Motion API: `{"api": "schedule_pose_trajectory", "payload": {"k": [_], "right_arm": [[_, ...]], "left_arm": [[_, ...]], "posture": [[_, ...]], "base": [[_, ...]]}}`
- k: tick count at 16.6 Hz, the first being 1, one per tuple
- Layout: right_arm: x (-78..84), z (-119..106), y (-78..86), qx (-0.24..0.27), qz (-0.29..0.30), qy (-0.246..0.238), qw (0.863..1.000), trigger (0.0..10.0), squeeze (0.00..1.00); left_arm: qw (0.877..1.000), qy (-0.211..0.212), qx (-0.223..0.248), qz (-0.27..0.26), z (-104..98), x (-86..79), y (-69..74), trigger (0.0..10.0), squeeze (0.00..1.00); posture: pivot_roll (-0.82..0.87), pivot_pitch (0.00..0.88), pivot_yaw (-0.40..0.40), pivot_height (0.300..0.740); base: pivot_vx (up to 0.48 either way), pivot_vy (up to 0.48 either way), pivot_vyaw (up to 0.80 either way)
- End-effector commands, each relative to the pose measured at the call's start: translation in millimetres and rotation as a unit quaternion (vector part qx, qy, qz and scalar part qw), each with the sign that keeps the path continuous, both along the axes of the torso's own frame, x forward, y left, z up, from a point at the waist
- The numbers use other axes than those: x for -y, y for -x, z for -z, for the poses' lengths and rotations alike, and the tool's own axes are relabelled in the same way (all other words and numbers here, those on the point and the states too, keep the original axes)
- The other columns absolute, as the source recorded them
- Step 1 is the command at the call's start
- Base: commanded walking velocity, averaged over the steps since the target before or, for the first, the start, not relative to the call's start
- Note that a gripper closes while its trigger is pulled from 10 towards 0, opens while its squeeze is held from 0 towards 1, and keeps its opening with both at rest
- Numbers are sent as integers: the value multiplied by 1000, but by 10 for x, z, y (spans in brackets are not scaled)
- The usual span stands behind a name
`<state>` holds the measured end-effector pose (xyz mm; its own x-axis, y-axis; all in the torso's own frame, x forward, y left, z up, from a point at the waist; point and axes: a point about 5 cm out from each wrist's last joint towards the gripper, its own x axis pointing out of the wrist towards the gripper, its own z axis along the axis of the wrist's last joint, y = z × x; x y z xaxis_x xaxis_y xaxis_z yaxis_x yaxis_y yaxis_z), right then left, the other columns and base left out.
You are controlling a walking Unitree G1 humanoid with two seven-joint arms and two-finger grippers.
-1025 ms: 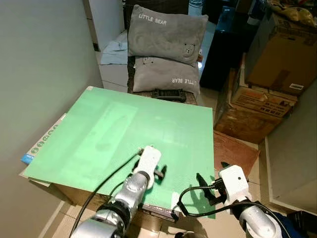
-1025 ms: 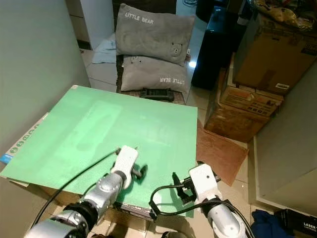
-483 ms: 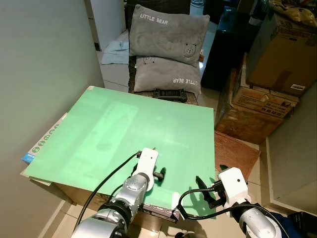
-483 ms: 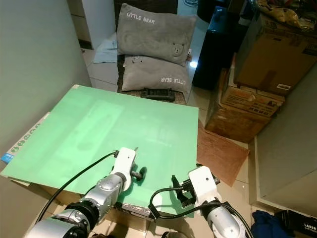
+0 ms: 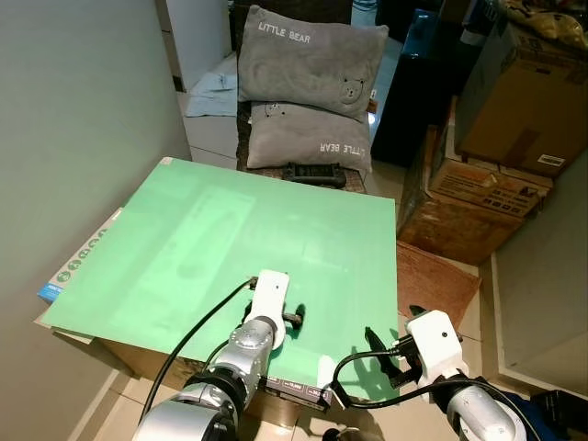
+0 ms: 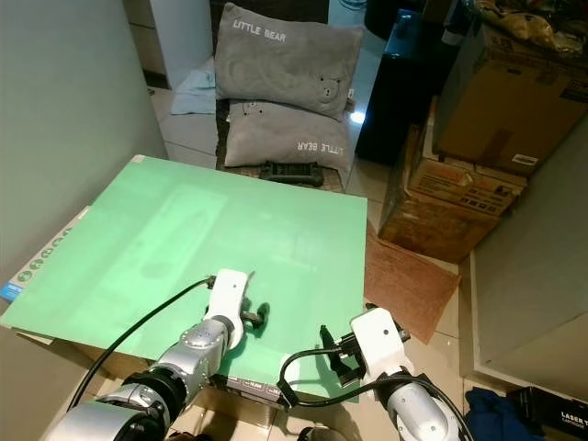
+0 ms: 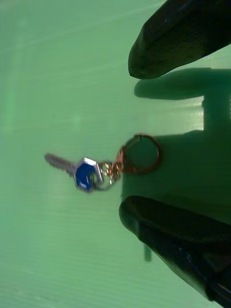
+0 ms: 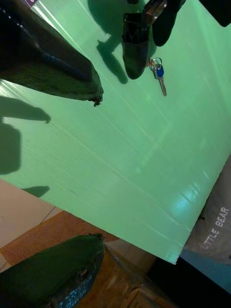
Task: Hang keys on a hook
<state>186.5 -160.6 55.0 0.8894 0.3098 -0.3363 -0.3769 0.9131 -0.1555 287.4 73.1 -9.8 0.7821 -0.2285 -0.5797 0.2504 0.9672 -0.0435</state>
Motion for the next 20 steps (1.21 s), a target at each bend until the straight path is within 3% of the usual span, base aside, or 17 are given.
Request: {"api": "schedule_pose_trajectory", "payload": {"k": [1,7,8,9,11,20], "right_arm": [[5,-19,21,-2,-5,3,1000,10000,0],[22,-56,51,-4,-9,7,1000,10000,0],[26,-61,58,-5,-10,8,1000,10000,0],[27,-68,75,-8,-14,11,1000,10000,0],[22,-70,92,-12,-18,15,1000,10000,0],[51,42,115,-30,-20,18,999,10000,0]], "left_arm": [[1000,0,-13,-1,9,22,6,10000,0],[1000,-10,-17,19,22,85,32,10000,0],[1000,-9,-18,18,24,89,34,8667,0],[1000,-6,-23,17,31,96,42,4941,0],[1000,-17,-22,15,27,79,31,275,0],[999,-27,-17,13,13,58,10,0,0]], "posture": [[-237,127,-27,740],[-257,138,-35,740],[-263,142,-39,740],[-267,146,-41,740],[-274,150,-45,740],[-279,139,-47,740]], "base": [[0,0,0],[0,0,0],[0,0,0],[0,0,0],[0,0,0],[0,0,0]]}}
